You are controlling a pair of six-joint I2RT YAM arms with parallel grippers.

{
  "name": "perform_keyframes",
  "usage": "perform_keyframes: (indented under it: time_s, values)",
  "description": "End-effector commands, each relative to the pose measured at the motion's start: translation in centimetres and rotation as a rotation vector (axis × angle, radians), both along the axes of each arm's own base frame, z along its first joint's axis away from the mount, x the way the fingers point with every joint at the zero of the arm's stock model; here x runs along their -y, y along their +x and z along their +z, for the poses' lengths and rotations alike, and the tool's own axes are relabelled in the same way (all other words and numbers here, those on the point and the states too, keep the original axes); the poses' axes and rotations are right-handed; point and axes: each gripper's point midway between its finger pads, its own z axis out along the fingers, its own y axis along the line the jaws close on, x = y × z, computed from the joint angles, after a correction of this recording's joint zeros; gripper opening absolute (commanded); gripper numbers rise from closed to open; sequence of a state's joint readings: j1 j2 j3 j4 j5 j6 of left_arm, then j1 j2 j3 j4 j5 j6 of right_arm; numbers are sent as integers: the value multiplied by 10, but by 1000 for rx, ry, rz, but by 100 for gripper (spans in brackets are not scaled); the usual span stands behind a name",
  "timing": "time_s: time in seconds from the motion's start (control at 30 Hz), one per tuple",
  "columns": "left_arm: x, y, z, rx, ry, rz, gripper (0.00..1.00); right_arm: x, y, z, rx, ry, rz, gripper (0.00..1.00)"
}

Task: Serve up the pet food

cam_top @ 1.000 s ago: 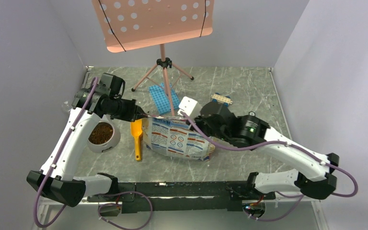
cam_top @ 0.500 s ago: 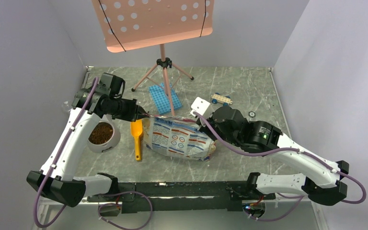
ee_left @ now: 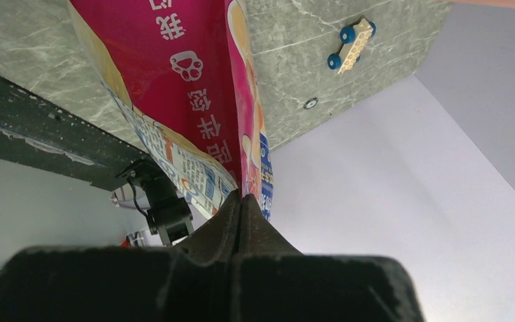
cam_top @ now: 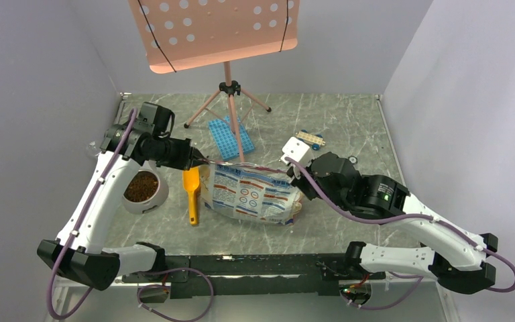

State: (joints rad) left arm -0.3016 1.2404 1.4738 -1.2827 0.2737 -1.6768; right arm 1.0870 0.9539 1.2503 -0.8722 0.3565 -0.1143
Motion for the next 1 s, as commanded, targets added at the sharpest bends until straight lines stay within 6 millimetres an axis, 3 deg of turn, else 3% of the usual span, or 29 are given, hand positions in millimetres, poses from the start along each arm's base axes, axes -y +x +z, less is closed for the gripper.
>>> perform_keyframes:
  time_s: [0.0, 0.1, 0.2, 0.3, 0.33, 0.37, 0.4, 0.53, 0.63, 0.77, 0.8, 0.87, 0.97]
  values:
    - [-18, 18, 21, 157, 3, 93, 1, 64, -2, -2, 14, -136, -144, 25]
    - [-14, 15, 17, 146, -25, 82, 33, 55, -5, 10, 9, -74, -115, 42]
    - [-17, 11, 25, 161, -16, 73, 54, 46, -5, 30, 11, 0, -108, 60]
    - [-23, 3, 40, 193, 5, 77, 70, 45, -4, 61, 32, 102, -141, 73]
    - [-26, -1, 46, 205, 14, 77, 71, 49, -3, 73, 47, 139, -171, 80]
    - [-28, -5, 52, 217, 23, 75, 72, 54, 0, 84, 59, 186, -225, 95]
    - [-31, -9, 58, 234, 35, 73, 73, 63, 4, 98, 81, 234, -291, 99]
    - [-55, -21, 89, 350, 159, 70, 74, 110, 13, 146, 142, 432, -613, 100]
    - [-77, -24, 123, 499, 297, 56, 74, 142, 14, 175, 191, 526, -793, 100]
    - [-110, -21, 192, 814, 538, 35, 65, 164, 15, 207, 265, 577, -898, 100]
    - [-118, -23, 209, 893, 603, 28, 66, 170, 15, 215, 285, 597, -911, 100]
    - [-135, -29, 241, 1030, 729, 46, 79, 177, 14, 225, 329, 618, -904, 100]
    - [-159, -50, 265, 1137, 884, 87, 92, 186, 12, 236, 385, 664, -892, 100]
